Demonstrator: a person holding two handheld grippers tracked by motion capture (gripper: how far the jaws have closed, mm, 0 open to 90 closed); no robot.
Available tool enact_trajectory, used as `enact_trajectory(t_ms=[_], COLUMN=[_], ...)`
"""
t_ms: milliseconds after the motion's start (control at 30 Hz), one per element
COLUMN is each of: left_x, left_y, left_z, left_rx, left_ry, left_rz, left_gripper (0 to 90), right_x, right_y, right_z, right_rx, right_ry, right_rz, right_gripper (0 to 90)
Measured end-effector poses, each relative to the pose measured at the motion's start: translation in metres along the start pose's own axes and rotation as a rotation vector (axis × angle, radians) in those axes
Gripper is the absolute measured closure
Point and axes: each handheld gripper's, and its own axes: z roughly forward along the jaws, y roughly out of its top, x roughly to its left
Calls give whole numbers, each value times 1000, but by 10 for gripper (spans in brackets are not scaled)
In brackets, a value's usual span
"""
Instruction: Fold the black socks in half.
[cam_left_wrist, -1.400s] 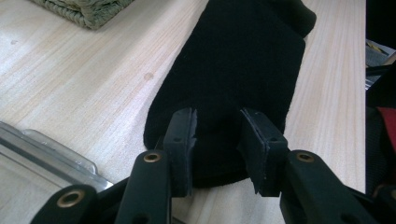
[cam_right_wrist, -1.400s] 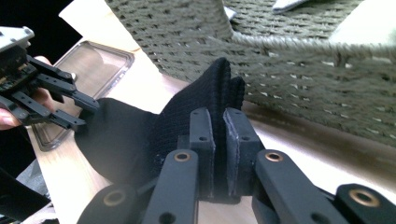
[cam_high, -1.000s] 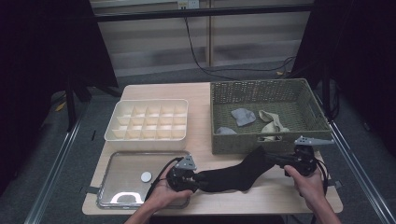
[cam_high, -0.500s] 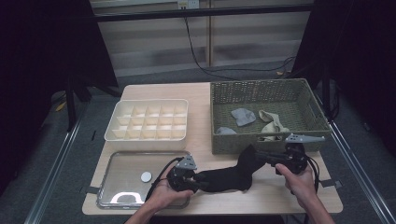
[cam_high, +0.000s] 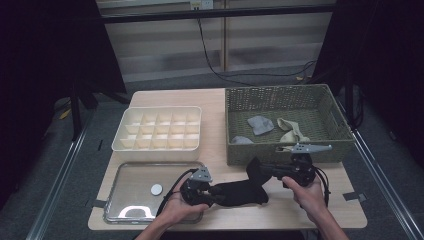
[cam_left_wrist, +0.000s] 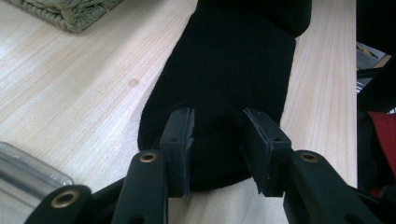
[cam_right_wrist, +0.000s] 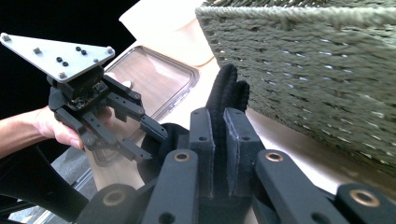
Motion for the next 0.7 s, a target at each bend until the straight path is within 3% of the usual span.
enact_trajectory(t_ms=[400,700], left_x=[-1,-2], left_y=[5,5], left_z=[7,7], left_rx=[-6,-6], left_ry=[-8,-10], left_rz=[8,9], left_gripper=[604,589], right_x=[7,15], right_y=[5,0], right_z=[17,38], right_rx=[24,79], right_ry=[26,46], right_rz=[-17,-31], right_gripper=[825,822])
